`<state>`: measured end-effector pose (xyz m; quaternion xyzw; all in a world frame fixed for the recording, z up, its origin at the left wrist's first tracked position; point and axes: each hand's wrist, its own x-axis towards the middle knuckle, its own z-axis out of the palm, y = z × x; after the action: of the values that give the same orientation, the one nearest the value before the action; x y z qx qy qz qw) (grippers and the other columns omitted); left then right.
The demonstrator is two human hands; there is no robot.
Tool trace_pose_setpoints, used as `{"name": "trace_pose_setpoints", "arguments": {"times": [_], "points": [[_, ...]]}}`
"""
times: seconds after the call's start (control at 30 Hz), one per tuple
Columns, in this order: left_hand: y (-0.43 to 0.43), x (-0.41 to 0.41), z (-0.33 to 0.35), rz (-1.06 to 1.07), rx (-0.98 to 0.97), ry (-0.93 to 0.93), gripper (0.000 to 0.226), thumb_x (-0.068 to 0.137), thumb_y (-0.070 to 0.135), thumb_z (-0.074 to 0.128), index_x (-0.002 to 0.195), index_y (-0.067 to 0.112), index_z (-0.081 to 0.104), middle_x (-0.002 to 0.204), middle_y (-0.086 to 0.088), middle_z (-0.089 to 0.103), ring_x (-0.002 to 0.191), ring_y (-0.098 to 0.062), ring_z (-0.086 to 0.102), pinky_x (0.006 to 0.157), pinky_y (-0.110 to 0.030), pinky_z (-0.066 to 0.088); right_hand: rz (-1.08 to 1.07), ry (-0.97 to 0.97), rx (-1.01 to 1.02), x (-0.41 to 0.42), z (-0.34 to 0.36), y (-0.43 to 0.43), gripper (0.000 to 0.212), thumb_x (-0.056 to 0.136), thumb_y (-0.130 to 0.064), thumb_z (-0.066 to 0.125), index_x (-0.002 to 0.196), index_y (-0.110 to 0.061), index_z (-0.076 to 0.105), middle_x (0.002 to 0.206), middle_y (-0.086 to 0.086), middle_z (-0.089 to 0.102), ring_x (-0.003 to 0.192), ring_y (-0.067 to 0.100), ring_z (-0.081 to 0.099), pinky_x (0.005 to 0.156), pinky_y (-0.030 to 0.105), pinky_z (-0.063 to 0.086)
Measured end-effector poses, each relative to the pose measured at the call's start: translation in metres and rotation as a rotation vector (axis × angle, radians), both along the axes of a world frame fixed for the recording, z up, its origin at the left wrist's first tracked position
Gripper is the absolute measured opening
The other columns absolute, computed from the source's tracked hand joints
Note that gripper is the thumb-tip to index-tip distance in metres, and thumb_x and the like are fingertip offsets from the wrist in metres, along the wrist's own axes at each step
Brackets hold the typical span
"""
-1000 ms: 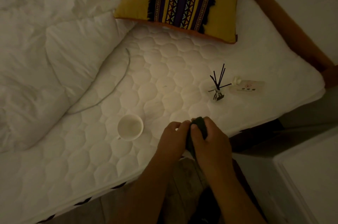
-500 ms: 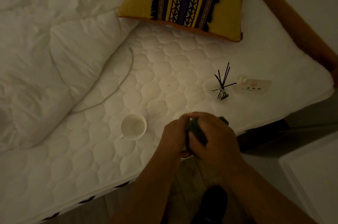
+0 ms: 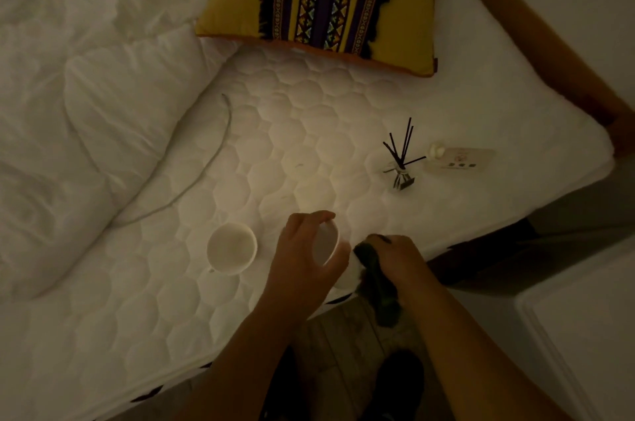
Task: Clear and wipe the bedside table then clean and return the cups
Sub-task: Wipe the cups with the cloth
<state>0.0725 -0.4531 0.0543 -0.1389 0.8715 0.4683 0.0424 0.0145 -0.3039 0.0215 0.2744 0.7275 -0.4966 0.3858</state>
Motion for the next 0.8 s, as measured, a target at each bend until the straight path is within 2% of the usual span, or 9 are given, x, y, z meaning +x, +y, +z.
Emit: {"name": "trace_pose_setpoints", "arguments": {"times": [0.07, 0.13, 0.2, 0.33, 0.5, 0.57, 0.63, 0.7, 0.8], "points": [[-0.008, -0.01, -0.01, -0.08, -0.168, 0.003, 0.06, 0.074, 0.059, 0.06, 0.128, 0.04, 0.043, 0.125, 0.013, 0.037, 0.112, -0.007, 0.039, 0.085, -0.019, 0.041, 0.014, 0.035, 0.018, 0.006, -0.007, 0.015, 0.029, 0.095, -0.025, 0.054, 0.095, 0.001, 0.067, 0.093, 0.025, 0.069, 0.085, 0.041, 0.067, 0.078, 0.054, 0.058], [-0.017, -0.021, -0.022, -0.149, -0.371, -0.02, 0.069, 0.072, 0.055, 0.068, 0.132, 0.04, 0.038, 0.131, 0.008, 0.031, 0.116, -0.014, 0.032, 0.091, -0.031, 0.043, -0.013, 0.049, 0.018, 0.012, -0.012, 0.029, 0.027, 0.095, -0.026, 0.056, 0.094, -0.002, 0.069, 0.094, 0.025, 0.069, 0.087, 0.042, 0.067, 0.08, 0.057, 0.057], [-0.022, -0.03, -0.035, -0.194, -0.559, -0.056, 0.075, 0.071, 0.048, 0.074, 0.134, 0.036, 0.035, 0.135, 0.003, 0.031, 0.118, -0.021, 0.033, 0.095, -0.04, 0.042, -0.09, 0.042, -0.012, 0.015, -0.017, 0.04, 0.025, 0.095, -0.027, 0.057, 0.097, -0.005, 0.07, 0.094, 0.021, 0.069, 0.085, 0.038, 0.067, 0.077, 0.049, 0.059], [-0.019, -0.041, -0.054, -0.199, -0.741, -0.255, 0.071, 0.076, 0.037, 0.072, 0.134, 0.027, 0.032, 0.139, -0.005, 0.033, 0.121, -0.031, 0.037, 0.098, -0.049, 0.041, -0.212, 0.065, -0.045, 0.021, -0.026, 0.064, 0.012, 0.092, -0.031, 0.062, 0.089, -0.022, 0.069, 0.084, 0.006, 0.069, 0.073, 0.021, 0.068, 0.051, 0.023, 0.052], [0.001, -0.063, -0.052, -0.154, -0.888, -0.375, 0.081, 0.074, 0.063, 0.065, 0.137, 0.02, 0.034, 0.147, -0.013, 0.029, 0.139, -0.038, 0.023, 0.11, -0.067, 0.012, -0.37, 0.063, -0.099, 0.017, -0.024, 0.094, 0.01, 0.089, -0.032, 0.066, 0.083, -0.028, 0.074, 0.092, 0.013, 0.074, 0.083, 0.034, 0.072, 0.079, 0.049, 0.059], [0.02, -0.078, -0.049, -0.17, -0.803, -0.262, 0.076, 0.078, 0.057, 0.066, 0.138, 0.019, 0.038, 0.146, -0.01, 0.035, 0.139, -0.033, 0.029, 0.113, -0.062, 0.014, -0.415, 0.066, -0.112, 0.014, -0.024, 0.105, 0.012, 0.087, -0.035, 0.067, 0.092, -0.027, 0.073, 0.095, 0.013, 0.074, 0.086, 0.035, 0.072, 0.081, 0.052, 0.058], [0.046, -0.099, -0.053, -0.104, -0.483, -0.157, 0.066, 0.08, 0.044, 0.071, 0.135, 0.017, 0.046, 0.139, -0.006, 0.044, 0.13, -0.027, 0.042, 0.111, -0.045, 0.03, -0.442, 0.063, -0.114, 0.012, -0.027, 0.115, 0.023, 0.086, -0.04, 0.067, 0.104, -0.026, 0.071, 0.098, 0.01, 0.073, 0.088, 0.033, 0.07, 0.083, 0.051, 0.057], [0.075, -0.121, -0.06, -0.012, -0.209, -0.129, 0.061, 0.08, 0.036, 0.074, 0.132, 0.017, 0.049, 0.133, -0.003, 0.049, 0.123, -0.021, 0.048, 0.099, -0.027, 0.036, -0.459, 0.031, -0.12, 0.01, -0.029, 0.122, 0.032, 0.085, -0.045, 0.067, 0.113, -0.028, 0.068, 0.107, 0.007, 0.071, 0.095, 0.031, 0.068, 0.09, 0.051, 0.055], [0.109, -0.146, -0.076, 0.134, 0.01, -0.086, 0.05, 0.077, 0.028, 0.078, 0.121, 0.02, 0.055, 0.121, 0.0, 0.058, 0.111, -0.016, 0.054, 0.087, -0.025, 0.04, -0.484, 0.018, -0.155, 0.008, -0.035, 0.132, 0.021, 0.085, -0.047, 0.067, 0.104, -0.037, 0.067, 0.11, 0.002, 0.07, 0.099, 0.027, 0.067, 0.095, 0.05, 0.053]]}}
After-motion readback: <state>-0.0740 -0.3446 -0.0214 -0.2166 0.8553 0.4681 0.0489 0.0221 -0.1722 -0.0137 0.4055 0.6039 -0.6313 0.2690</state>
